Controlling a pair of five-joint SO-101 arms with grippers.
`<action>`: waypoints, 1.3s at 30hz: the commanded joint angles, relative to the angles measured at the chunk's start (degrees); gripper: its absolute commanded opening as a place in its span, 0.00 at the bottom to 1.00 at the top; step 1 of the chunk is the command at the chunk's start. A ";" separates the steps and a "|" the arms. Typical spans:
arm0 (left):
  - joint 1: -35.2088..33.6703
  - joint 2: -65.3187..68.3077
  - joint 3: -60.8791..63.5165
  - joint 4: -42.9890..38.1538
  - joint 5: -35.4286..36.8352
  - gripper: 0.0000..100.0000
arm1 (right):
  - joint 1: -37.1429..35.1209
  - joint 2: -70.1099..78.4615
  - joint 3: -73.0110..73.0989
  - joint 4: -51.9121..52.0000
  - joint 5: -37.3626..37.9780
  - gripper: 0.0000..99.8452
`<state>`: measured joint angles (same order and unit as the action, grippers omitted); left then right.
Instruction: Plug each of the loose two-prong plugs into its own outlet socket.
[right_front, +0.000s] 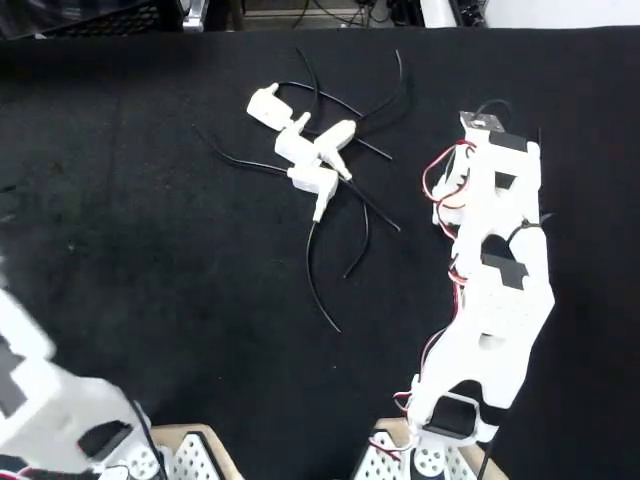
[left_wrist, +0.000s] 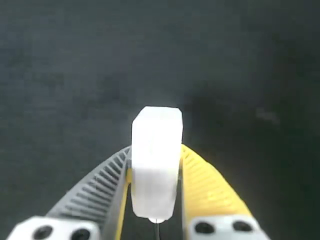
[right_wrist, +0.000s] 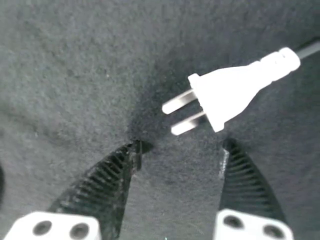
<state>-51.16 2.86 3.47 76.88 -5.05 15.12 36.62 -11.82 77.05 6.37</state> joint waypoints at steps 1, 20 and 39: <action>17.27 -16.44 4.70 1.93 -0.26 0.03 | -1.23 -0.48 1.01 -0.26 -1.67 0.24; 52.88 -36.22 56.04 -23.91 -45.63 0.03 | 0.09 -0.48 1.01 -0.26 -1.76 0.24; 55.60 -29.27 51.21 -29.54 -33.32 0.21 | -0.09 -0.48 1.01 -0.26 -1.76 0.24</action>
<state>5.19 -26.33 62.73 41.80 -38.73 15.12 36.62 -11.82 76.97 5.32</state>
